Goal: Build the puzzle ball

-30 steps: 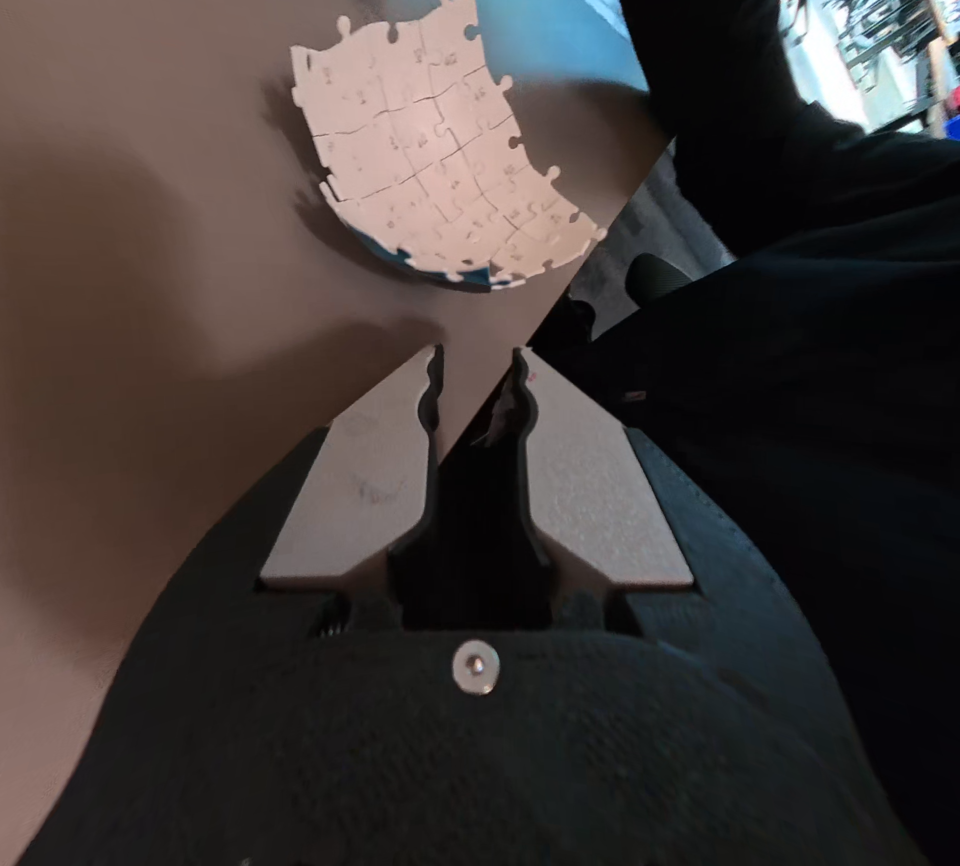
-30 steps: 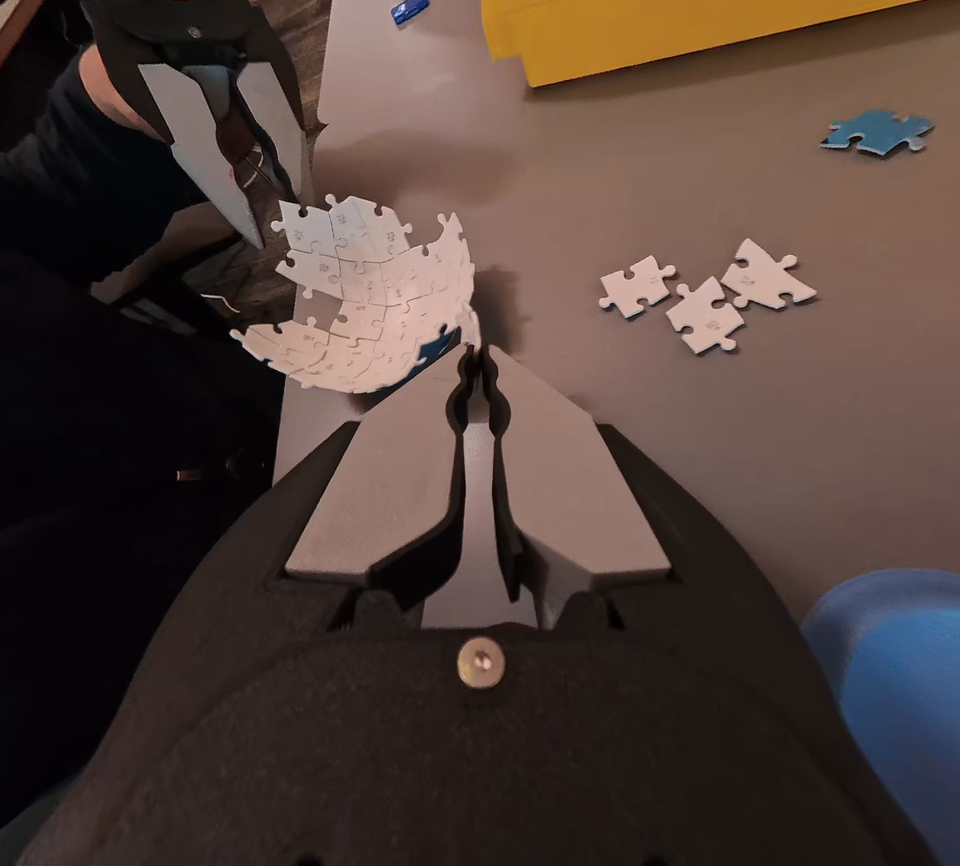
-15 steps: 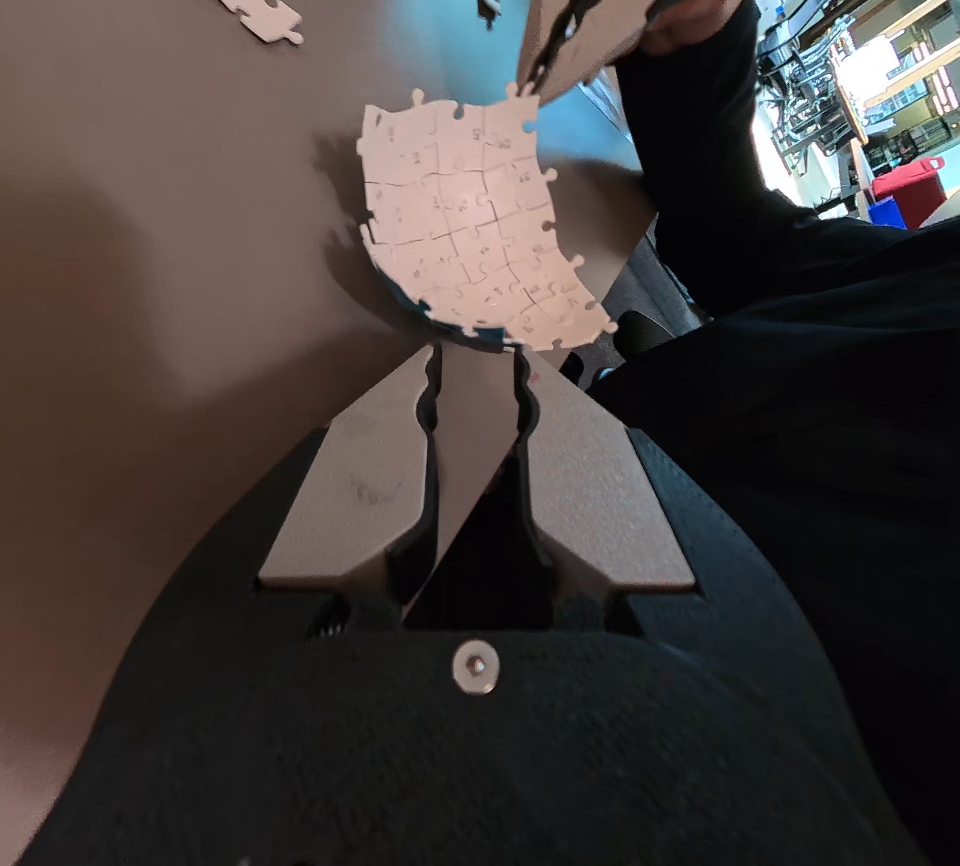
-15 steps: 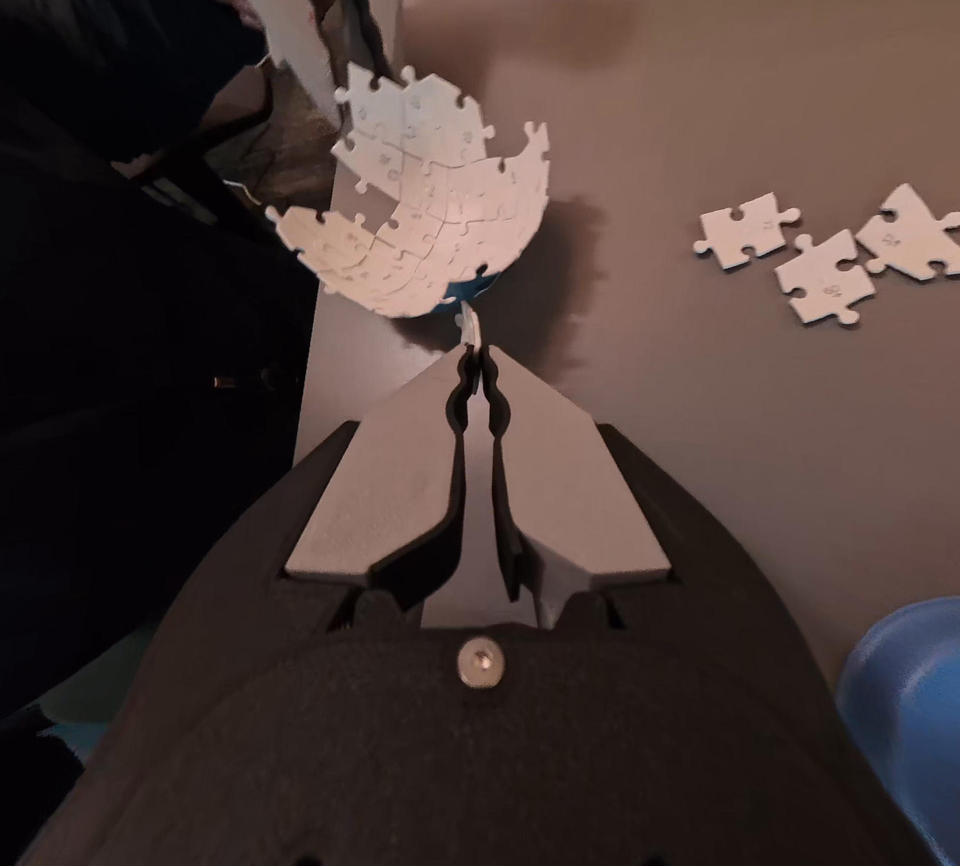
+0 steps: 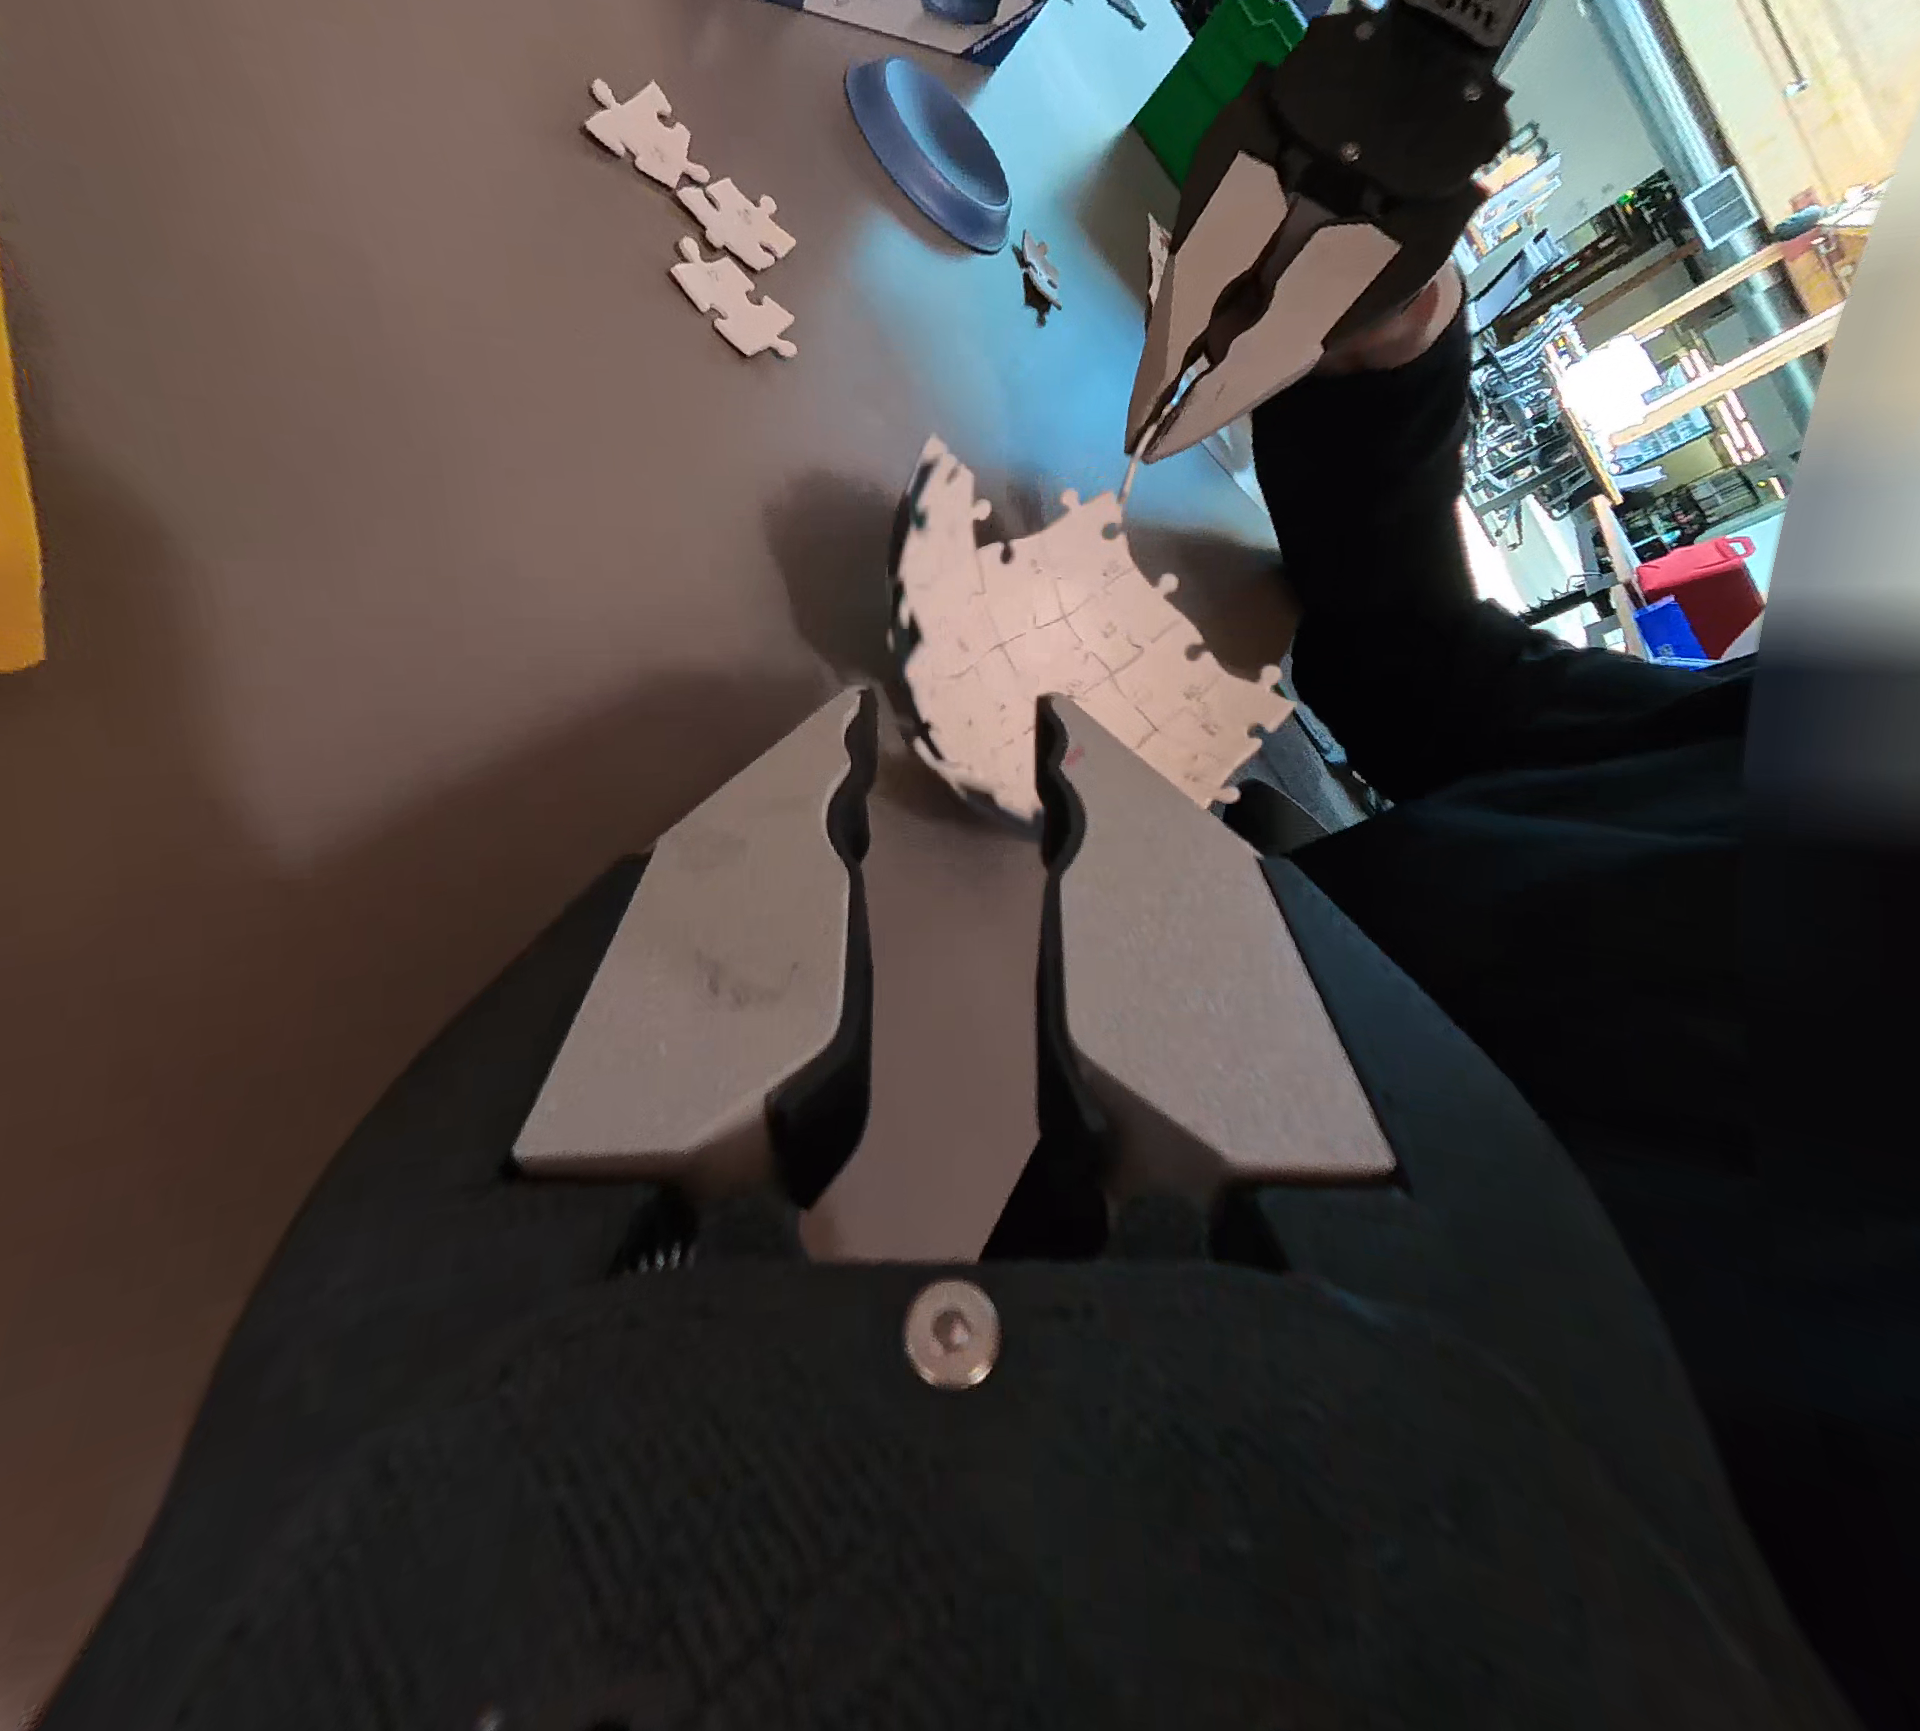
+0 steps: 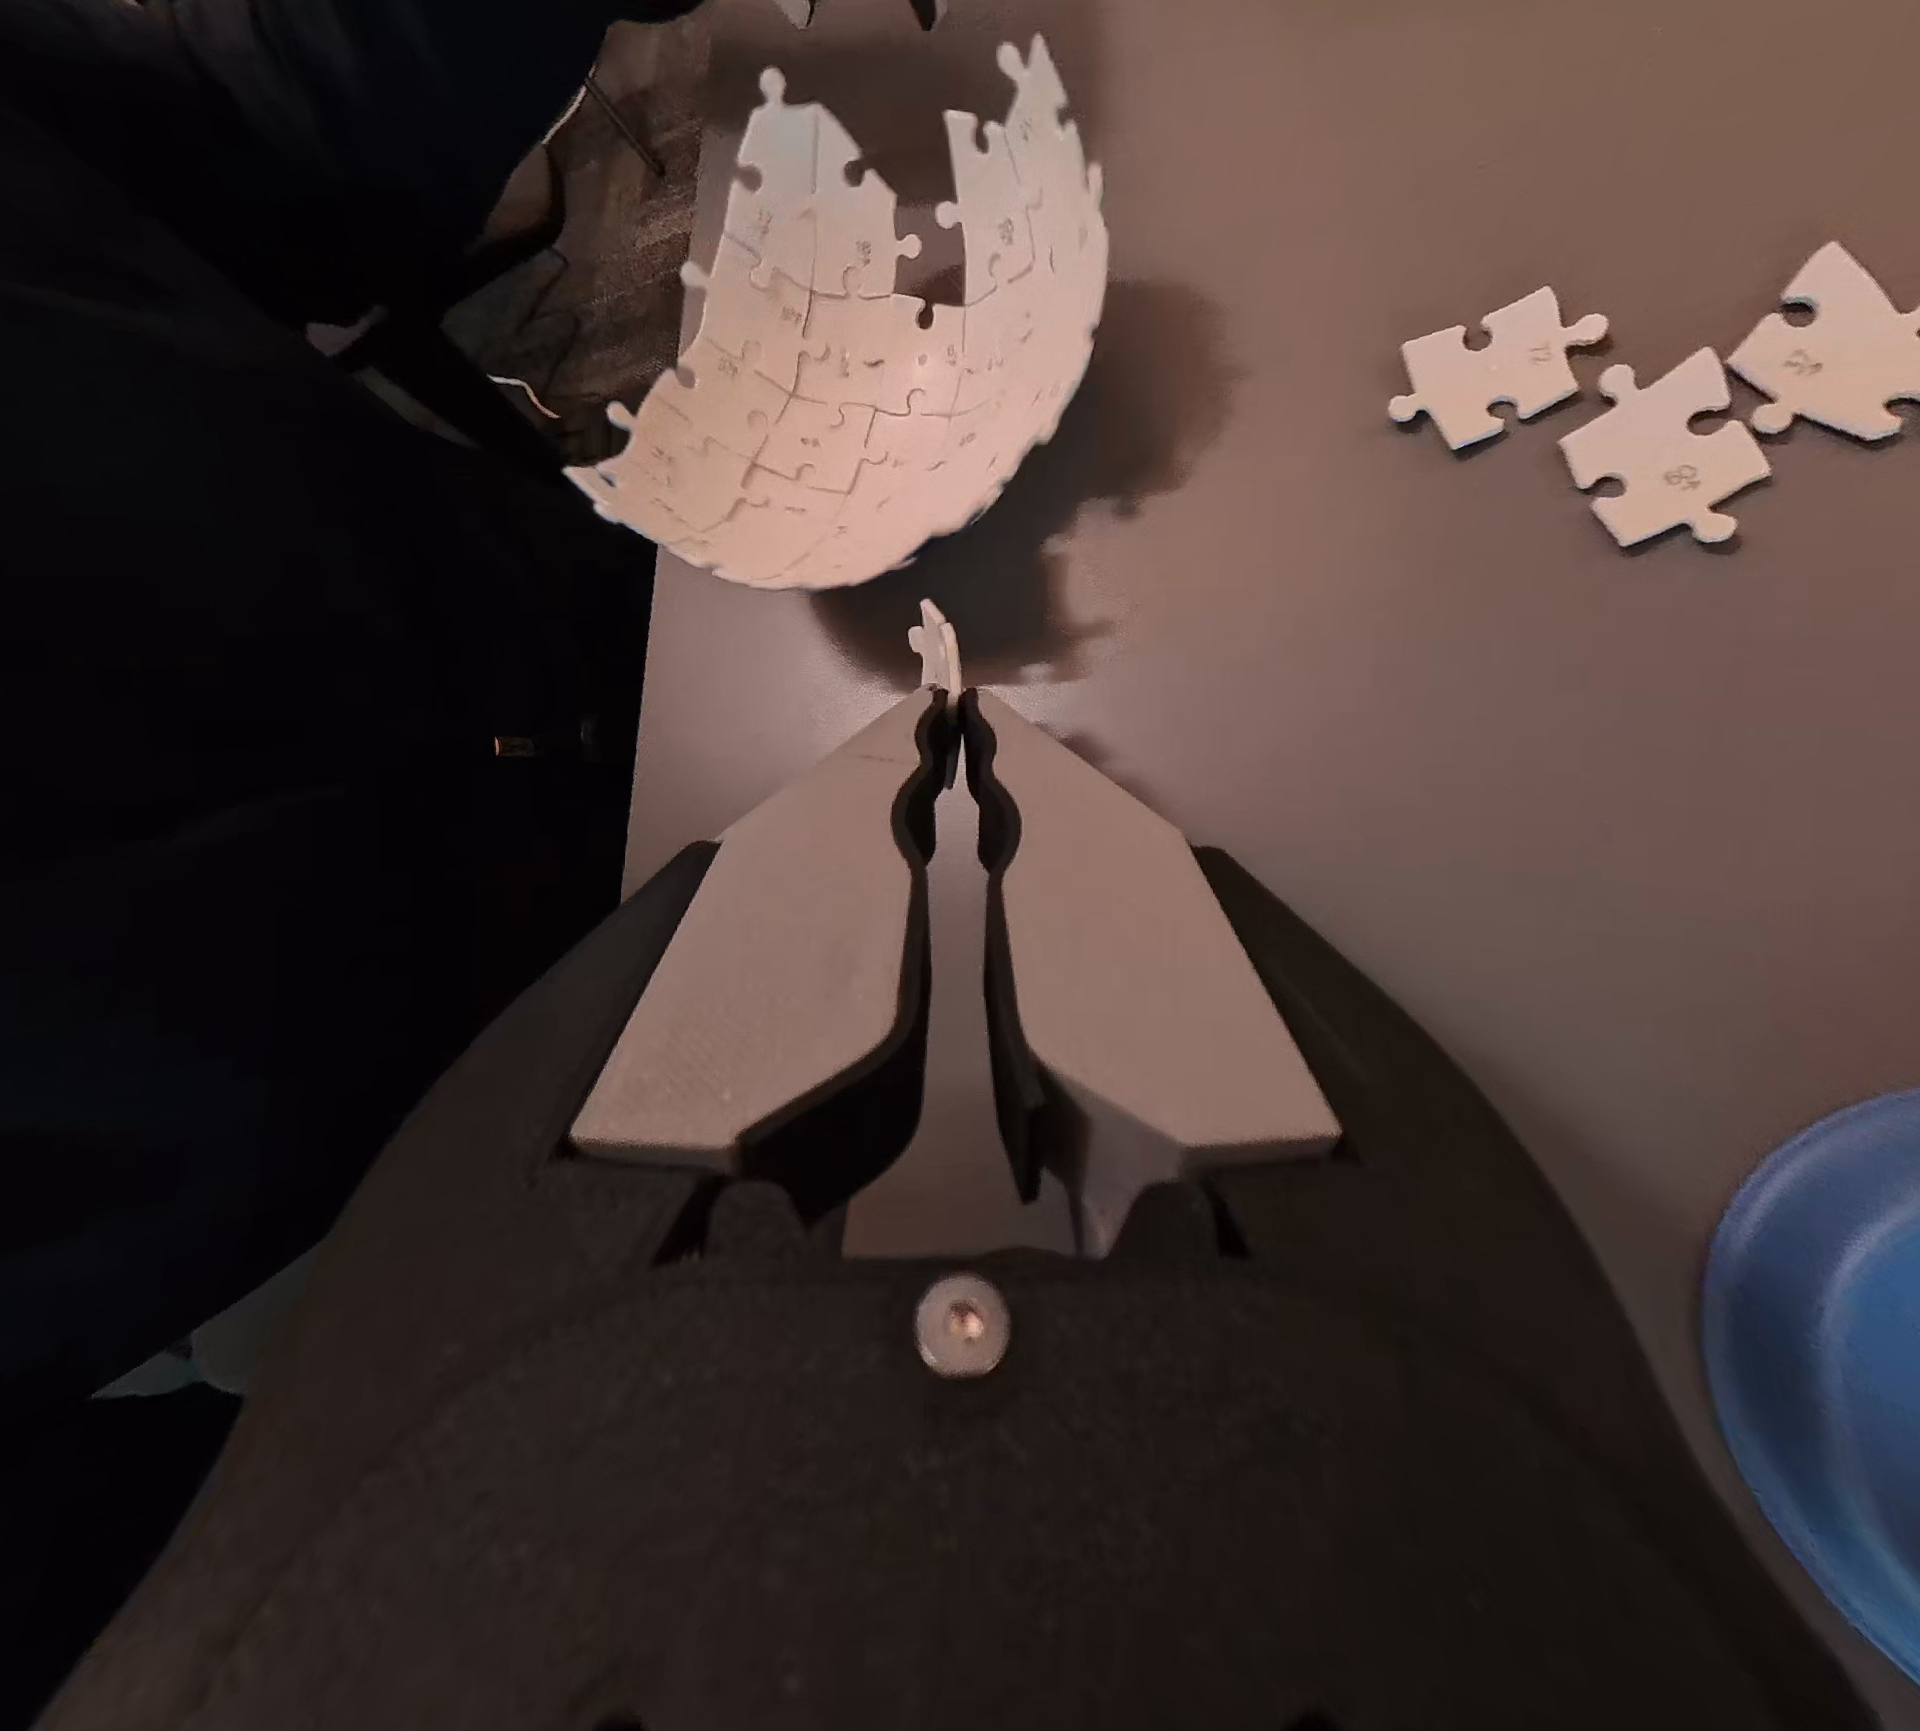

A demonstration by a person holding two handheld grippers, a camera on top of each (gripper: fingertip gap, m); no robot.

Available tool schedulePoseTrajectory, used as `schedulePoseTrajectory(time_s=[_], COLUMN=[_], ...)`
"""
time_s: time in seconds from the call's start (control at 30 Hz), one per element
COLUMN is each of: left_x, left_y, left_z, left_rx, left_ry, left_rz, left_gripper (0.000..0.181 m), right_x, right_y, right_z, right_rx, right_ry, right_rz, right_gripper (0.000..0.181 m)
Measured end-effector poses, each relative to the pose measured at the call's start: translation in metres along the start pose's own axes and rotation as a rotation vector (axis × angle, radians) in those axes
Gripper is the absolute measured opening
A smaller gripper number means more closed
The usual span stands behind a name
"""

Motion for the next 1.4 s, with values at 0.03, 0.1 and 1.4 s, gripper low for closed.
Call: schedulePoseTrajectory(time_s=[0.03,0.1,1.4], left_x=[-0.001,-0.005,0.061], left_y=[-0.003,-0.008,-0.026], left_z=[0.000,0.001,0.038], left_rx=[-0.001,-0.010,0.105], left_ry=[0.001,0.001,-0.043], left_rz=[-0.007,-0.007,-0.284], left_gripper=[0.028,0.029,0.019], right_x=[0.000,-0.002,0.000], right_y=[0.000,0.001,0.029], right_z=[0.001,0.002,0.000], right_rx=[-0.001,-0.001,0.150], right_ry=[-0.005,-0.015,0.092], right_rz=[0.002,0.008,-0.190], right_gripper=[0.000,0.000,0.000])
Point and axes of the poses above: each gripper's, where its closed fingertips meet, x out along the fingers, y out of its top, z = x × y across the jaws, the point moved 3 cm from there along -x, back along the fingers, and after that the axes turned 10 degrees about y, right-handed, at the moved point
